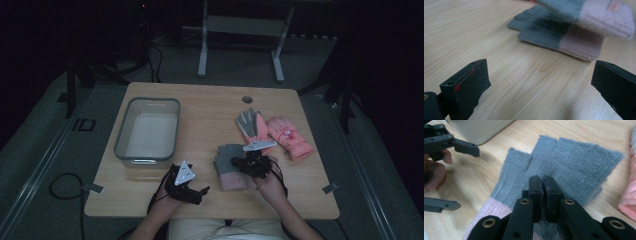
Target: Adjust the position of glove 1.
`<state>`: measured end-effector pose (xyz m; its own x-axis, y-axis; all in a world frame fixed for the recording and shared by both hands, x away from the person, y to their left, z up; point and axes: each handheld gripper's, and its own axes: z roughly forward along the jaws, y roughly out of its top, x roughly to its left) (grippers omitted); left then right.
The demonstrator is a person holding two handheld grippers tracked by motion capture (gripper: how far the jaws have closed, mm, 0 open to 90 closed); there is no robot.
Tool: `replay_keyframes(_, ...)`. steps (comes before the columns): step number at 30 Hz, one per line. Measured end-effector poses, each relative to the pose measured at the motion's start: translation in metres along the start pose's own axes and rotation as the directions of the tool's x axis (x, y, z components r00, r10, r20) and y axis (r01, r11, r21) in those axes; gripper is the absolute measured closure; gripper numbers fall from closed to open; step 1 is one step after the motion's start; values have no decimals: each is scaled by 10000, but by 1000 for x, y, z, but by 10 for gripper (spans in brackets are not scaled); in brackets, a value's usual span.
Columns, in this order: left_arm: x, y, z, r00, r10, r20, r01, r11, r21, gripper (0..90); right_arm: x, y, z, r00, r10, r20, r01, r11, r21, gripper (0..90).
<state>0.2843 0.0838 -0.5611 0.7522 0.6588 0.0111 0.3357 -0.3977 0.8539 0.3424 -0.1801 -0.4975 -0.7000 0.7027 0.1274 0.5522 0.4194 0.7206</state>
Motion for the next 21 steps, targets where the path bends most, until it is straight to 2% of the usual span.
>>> replay_keyframes(6,0,0,0,10000,-13,14,13,10000,32,12,-5,-5,13,9997,252,-27,-251,9994,229,859)
replay_keyframes(13,0,0,0,10000,-47,20,47,10000,30,12,-8,-12,26,9995,266,196,-275,9983,508,855)
replay_keyframes(21,1,0,0,9999,-134,31,133,9999,50,12,-11,-15,33,9994,327,89,-332,9978,580,846)
